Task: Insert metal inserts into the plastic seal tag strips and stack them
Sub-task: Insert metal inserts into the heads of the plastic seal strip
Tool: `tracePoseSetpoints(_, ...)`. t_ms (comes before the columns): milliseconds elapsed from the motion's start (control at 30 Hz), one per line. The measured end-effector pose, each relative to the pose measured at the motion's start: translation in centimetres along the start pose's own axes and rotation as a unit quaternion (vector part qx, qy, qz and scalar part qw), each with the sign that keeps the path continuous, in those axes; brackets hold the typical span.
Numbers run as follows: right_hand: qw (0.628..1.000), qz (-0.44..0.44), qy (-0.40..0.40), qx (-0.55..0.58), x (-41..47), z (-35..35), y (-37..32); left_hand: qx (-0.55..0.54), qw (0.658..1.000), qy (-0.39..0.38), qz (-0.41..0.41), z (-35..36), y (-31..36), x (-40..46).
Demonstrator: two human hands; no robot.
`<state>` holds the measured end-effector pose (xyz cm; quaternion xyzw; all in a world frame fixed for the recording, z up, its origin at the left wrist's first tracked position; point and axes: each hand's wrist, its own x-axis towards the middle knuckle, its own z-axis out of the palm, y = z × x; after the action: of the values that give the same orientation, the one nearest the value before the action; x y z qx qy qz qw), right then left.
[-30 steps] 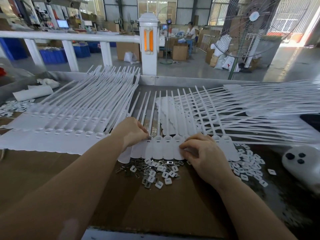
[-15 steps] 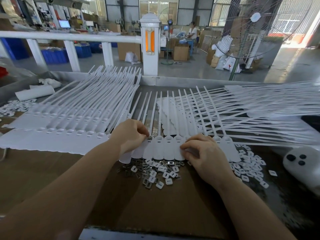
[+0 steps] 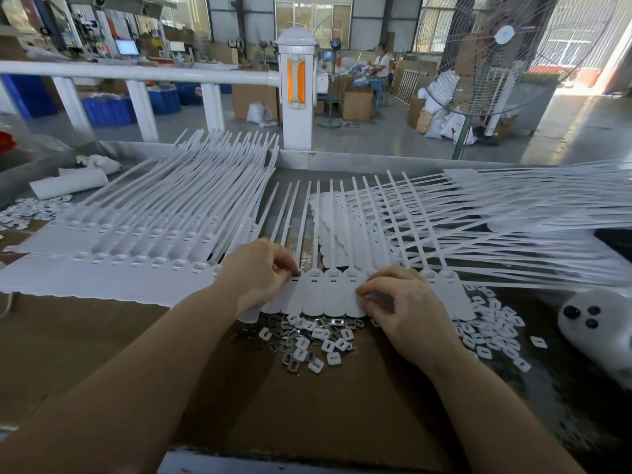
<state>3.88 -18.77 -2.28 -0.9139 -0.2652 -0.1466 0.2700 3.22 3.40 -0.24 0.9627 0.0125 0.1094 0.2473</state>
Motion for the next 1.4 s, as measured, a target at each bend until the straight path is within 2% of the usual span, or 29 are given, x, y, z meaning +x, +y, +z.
tracePoseSetpoints(133, 1.000, 0.002, -0.002, -0.001, 0.0, 0.0, 0.0, 0.003, 1.000, -0.009, -0.008, 0.0, 0.1, 0.2)
tracePoseSetpoints(367, 1.000, 0.000, 0.002, 0.003, 0.0, 0.0, 0.0, -0.097, 0.995, 0.004, -0.021, -0.2, 0.8, -0.3)
tracePoseSetpoints(433, 1.000, -0.002, 0.004, 0.002, 0.0, 0.0, 0.0, -0.097, 0.995, -0.034, 0.020, -0.4, 1.7, -0.7)
tracePoseSetpoints(567, 1.000, -0.002, 0.007, -0.003, 0.0, 0.1, 0.0, -0.087, 0.977, -0.163, 0.108, 0.0, 3.9, -1.9)
tracePoseSetpoints(633, 1.000, -0.002, 0.007, -0.002, 0.0, 0.1, 0.1, -0.076, 0.972, -0.178, 0.134, 0.6, 4.5, -2.3)
tracePoseSetpoints(800, 1.000, -0.004, 0.004, -0.001, 0.0, 0.0, 0.1, -0.049, 0.977, -0.146, 0.149, 1.4, 5.6, -2.5)
tracePoseSetpoints(1033, 1.000, -0.001, -0.002, 0.008, 0.0, 0.0, 0.1, 0.066, 0.974, -0.108, 0.188, 2.2, 6.7, -2.4)
tracePoseSetpoints(1167, 1.000, 0.000, 0.003, 0.011, 0.1, 0.1, 0.2, 0.133, 0.960, -0.073, 0.236, 2.7, 6.6, -2.6)
tracePoseSetpoints(1267, 1.000, 0.000, 0.006, 0.011, 0.1, 0.2, 0.2, 0.124, 0.958, -0.045, 0.254, 3.1, 6.1, -2.7)
tracePoseSetpoints(1400, 1.000, 0.005, 0.005, 0.018, 0.1, 0.0, 0.2, 0.073, 0.969, -0.045, 0.230, 3.1, 5.8, -2.6)
